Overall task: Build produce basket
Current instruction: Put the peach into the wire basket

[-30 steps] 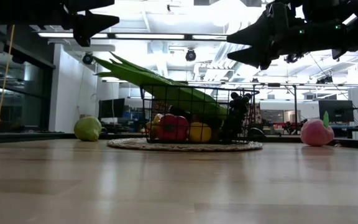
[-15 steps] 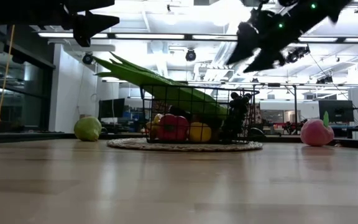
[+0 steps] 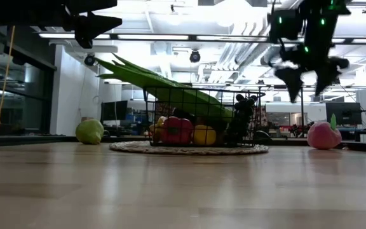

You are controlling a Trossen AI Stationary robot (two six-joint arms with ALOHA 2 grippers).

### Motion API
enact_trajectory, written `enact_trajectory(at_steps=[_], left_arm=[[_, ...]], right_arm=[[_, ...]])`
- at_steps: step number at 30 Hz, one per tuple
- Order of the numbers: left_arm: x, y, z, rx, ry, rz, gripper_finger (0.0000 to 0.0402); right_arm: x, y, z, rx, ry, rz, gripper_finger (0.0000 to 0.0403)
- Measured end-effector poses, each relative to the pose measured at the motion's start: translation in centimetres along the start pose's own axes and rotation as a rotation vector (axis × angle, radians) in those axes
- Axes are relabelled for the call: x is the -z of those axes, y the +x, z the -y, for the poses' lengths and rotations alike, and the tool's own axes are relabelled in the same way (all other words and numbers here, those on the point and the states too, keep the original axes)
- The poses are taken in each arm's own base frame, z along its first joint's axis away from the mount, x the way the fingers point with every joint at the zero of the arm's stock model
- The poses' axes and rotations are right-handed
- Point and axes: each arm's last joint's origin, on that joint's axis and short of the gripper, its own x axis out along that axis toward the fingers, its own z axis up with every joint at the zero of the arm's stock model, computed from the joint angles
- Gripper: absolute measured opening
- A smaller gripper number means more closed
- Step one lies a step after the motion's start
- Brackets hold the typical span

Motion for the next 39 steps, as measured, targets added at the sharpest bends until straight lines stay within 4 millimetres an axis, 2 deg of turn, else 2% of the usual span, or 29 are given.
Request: enact_trajectory(at_steps=[5, 12, 20, 32, 39], left_arm=[[0.0, 0.0, 0.0, 0.0, 0.0, 0.0, 0.0255], [0.0, 0.0, 0.0, 0.0, 0.0, 0.001, 0.0255], [0.0, 0.0, 0.0, 0.0, 0.0, 0.001, 0.0255], [0.0, 0.0, 0.0, 0.0, -0.003, 0.001, 0.0255], [0.0, 0.0, 0.0, 0.0, -0.003, 0.001, 0.0255]], right_arm=[[0.8, 3.2, 1.8, 0.078, 0.034, -0.127, 0.0374], [0.9, 5.8, 2.4, 0.042, 0.055, -0.113, 0.0374], [0.5, 6.8, 3.4, 0.069, 0.119, -0.123, 0.0374], [0.9, 6.9, 3.6, 0.081, 0.157, -0.187, 0.0374], [1.1, 9.0, 2.7, 0.086, 0.08, -0.291, 0.0374]])
